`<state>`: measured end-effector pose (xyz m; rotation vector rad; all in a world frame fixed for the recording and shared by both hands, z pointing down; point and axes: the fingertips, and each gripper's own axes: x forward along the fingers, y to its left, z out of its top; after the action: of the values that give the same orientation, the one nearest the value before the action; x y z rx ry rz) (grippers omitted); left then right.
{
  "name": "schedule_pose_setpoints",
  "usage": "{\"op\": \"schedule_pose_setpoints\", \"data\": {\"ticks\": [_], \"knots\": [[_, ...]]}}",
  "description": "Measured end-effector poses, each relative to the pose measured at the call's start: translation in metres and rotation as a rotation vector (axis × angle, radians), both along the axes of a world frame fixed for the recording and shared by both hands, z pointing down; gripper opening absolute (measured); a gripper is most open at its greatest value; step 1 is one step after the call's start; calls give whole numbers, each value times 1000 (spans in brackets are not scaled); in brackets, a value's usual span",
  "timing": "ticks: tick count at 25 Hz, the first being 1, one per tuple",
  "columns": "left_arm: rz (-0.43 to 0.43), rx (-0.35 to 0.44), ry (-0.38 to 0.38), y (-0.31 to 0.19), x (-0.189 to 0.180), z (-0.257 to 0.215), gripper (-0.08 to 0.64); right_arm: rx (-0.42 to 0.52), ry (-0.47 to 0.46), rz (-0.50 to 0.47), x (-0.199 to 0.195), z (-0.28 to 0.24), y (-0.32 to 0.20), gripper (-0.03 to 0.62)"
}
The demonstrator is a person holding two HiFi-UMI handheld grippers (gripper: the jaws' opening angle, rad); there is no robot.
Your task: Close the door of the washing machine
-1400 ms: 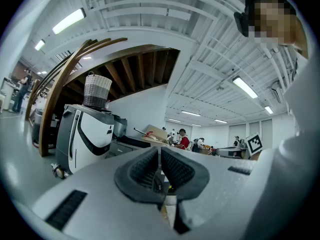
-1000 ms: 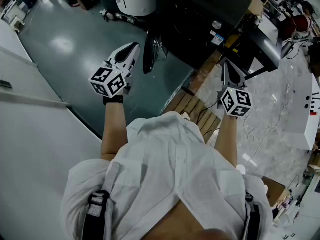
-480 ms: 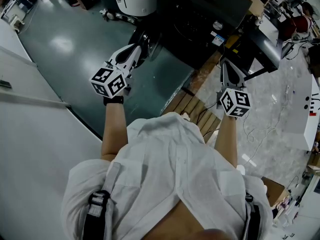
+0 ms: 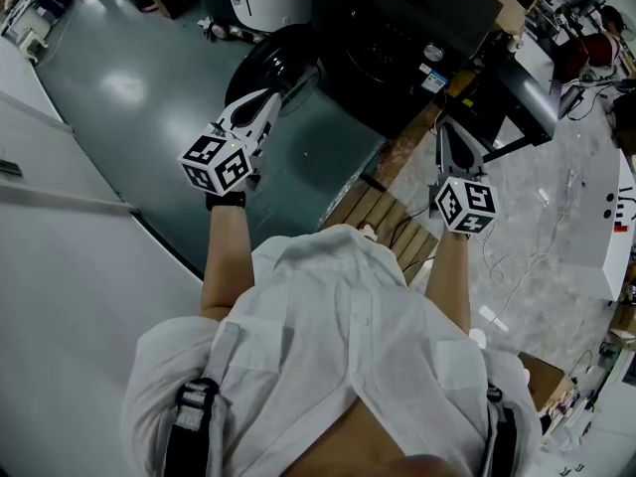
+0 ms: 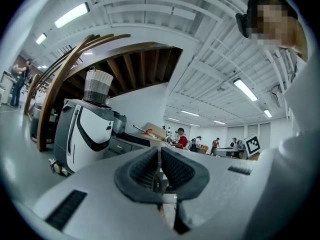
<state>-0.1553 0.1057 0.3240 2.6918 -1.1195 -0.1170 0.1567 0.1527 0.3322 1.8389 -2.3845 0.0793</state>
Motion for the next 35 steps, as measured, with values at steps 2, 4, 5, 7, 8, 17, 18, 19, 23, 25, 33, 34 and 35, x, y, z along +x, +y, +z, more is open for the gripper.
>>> {"op": "schedule_pose_setpoints", "data": {"ticks": [2, 4, 5, 7, 8, 17, 18, 19, 23, 25, 33, 34, 35], "knots": [[5, -1, -1, -1, 1, 1, 26, 1, 0, 1, 0, 0, 0, 31], [7, 0, -2, 0, 2, 1, 26, 3, 0, 1, 1, 0, 0, 31], [6, 1, -3, 0, 2, 0, 26, 3, -1, 1, 1, -1, 0, 31], [5, 2, -3, -1, 2, -1, 26, 2, 0, 1, 1, -1, 0, 30], [5, 3, -2, -1, 2, -2, 26, 0, 2, 0, 1, -1, -1, 31], [14, -16, -5, -5, 8, 10, 26, -18, 13, -3, 6, 9, -10, 31], [15, -18, -6, -7, 10, 11, 26, -22, 11, -5, 7, 11, -14, 31], [16, -20, -7, -9, 12, 12, 26, -26, 11, -8, 9, 12, -20, 29], [11, -31, -12, -29, 26, 16, 26, -37, 12, -26, 18, 17, -46, 30], [3, -36, -19, -42, 35, 18, 26, -46, 8, -35, 24, 20, -62, 30], [-19, -61, -47, -105, 84, 26, 26, -70, -17, -71, 67, 32, -133, 31], [-20, -57, -52, -112, 91, 24, 26, -70, -20, -79, 72, 32, -141, 31], [-22, -51, -55, -119, 97, 22, 26, -68, -23, -88, 76, 32, -149, 31]]}}
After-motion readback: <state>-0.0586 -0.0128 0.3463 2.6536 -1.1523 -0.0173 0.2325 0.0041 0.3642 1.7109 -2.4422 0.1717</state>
